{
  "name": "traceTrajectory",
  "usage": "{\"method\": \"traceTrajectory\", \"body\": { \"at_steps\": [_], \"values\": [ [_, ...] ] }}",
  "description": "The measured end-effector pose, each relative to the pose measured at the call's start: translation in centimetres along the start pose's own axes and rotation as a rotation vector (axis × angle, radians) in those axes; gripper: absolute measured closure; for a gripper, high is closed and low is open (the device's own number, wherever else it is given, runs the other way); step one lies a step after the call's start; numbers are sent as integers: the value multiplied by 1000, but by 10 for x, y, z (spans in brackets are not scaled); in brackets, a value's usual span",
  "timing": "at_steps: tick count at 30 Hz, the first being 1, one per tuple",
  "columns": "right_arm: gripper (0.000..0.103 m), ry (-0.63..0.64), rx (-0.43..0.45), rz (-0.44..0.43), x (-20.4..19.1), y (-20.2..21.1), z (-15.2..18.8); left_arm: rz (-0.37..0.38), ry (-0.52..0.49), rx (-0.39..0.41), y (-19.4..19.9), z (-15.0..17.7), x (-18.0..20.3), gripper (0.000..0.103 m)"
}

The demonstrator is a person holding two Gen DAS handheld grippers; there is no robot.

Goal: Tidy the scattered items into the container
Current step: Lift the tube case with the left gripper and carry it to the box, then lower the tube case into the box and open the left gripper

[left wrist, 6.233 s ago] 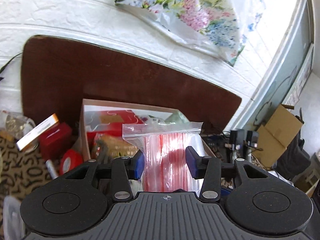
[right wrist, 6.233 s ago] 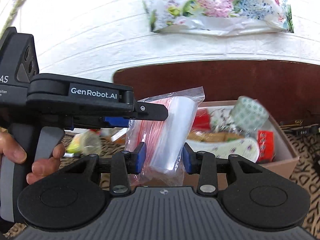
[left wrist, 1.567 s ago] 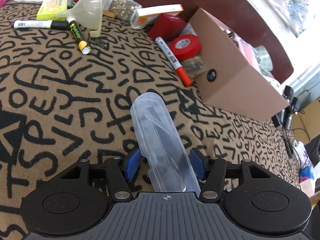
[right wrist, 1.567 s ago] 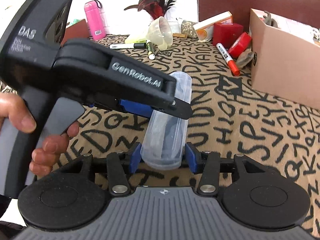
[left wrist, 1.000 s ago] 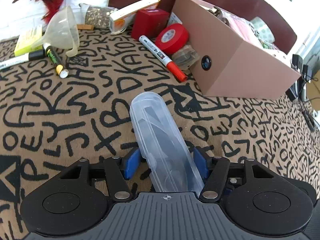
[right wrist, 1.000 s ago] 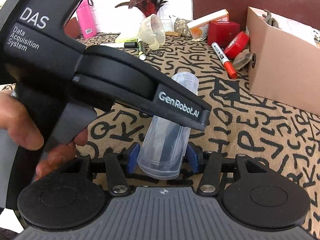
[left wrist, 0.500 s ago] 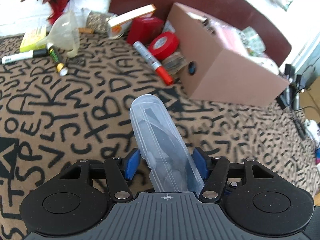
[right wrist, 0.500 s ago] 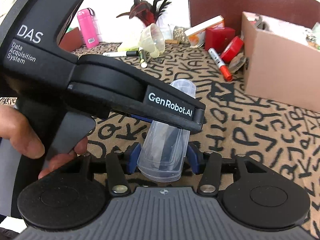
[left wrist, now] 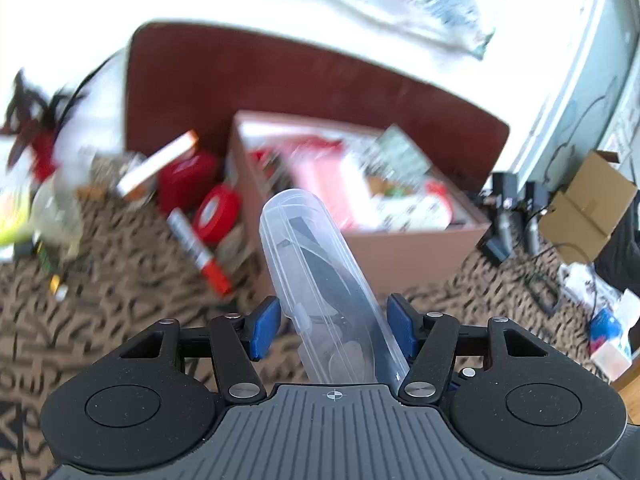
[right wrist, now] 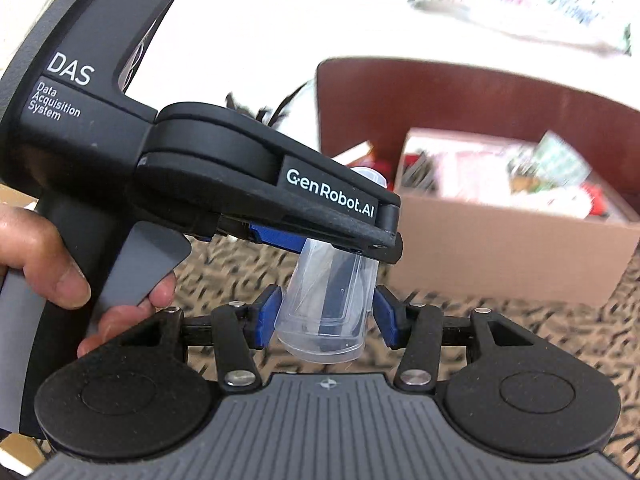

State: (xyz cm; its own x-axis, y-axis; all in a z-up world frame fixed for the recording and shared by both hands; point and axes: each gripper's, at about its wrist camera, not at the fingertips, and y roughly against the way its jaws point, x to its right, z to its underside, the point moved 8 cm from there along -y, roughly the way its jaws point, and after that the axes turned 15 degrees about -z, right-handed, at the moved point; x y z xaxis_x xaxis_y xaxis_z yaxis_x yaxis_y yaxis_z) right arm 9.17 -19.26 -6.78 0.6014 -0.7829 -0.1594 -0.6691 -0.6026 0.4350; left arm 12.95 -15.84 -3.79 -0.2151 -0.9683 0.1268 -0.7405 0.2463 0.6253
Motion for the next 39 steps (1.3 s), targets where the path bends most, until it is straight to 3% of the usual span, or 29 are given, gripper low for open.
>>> {"method": "traceTrajectory", "body": {
  "at_steps": [10,16,26,32,39],
  "values": [
    [48,60,137,124,66,26,-70,94,-27,93,-21,-86,65,43],
    [48,59,158,174,113,25,-95,133,-20,84,-57,-118,92,43],
    [49,24,92,196,179,-10,-86,155,29,-16,-145,-119,100,42],
    [49,1,48,172,196,-37,-76,134,49,-63,-181,-118,88,42],
    [48,-12,-21,172,204,-60,-62,112,-58,-14,-188,-110,91,32]
  ]
}}
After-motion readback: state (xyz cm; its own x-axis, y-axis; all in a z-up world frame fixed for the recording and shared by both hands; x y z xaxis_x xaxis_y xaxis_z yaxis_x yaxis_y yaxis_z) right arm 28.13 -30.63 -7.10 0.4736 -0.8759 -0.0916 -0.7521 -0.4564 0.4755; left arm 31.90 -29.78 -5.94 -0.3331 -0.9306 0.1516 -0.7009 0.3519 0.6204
